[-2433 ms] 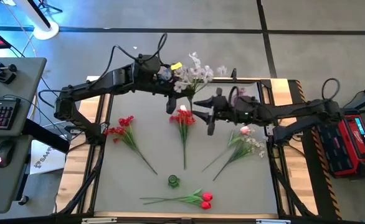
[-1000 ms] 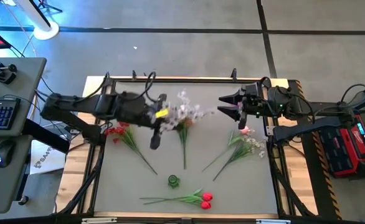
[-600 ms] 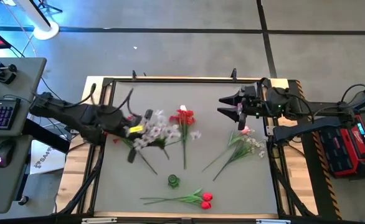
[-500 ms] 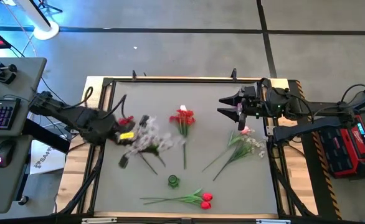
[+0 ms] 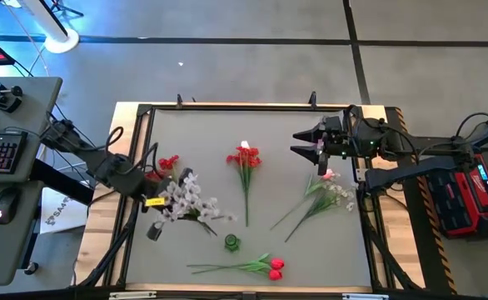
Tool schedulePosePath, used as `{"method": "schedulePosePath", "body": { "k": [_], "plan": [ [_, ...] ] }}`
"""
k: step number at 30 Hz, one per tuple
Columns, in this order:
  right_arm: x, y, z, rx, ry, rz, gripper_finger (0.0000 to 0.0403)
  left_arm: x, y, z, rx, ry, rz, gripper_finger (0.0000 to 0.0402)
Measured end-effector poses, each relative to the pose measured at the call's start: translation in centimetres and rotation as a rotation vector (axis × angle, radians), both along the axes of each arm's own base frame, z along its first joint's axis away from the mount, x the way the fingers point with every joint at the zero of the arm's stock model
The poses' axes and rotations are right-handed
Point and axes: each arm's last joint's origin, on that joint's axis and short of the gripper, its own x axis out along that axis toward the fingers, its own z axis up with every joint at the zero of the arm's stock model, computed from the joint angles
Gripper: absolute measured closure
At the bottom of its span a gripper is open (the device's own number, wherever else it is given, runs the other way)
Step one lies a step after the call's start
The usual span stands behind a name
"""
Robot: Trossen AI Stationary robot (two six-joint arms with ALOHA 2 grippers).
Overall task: Sort flowers into vase by color
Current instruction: Put the top white flowers into the green vase
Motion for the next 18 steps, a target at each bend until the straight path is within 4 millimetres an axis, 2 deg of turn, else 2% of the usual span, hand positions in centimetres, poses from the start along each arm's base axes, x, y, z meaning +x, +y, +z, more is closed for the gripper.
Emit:
{"method": "schedulePosePath", "body": {
  "k": [8, 14, 18],
  "plan": [
    [0.0, 0.0, 0.0, 0.000, 0.003, 0.000, 0.0186, 0.3, -1.2, -0.6, 0.022, 0.006, -0.038, 0.0398],
    [0.0, 0.0, -0.1, 0.000, 0.007, 0.000, 0.0186, 0.5, -1.7, -2.3, 0.008, 0.014, -0.047, 0.0398],
    [0.0, 0.0, -0.1, 0.000, 0.009, 0.000, 0.0186, 0.6, -1.6, -2.2, 0.030, -0.031, -0.047, 0.0398]
  ]
}}
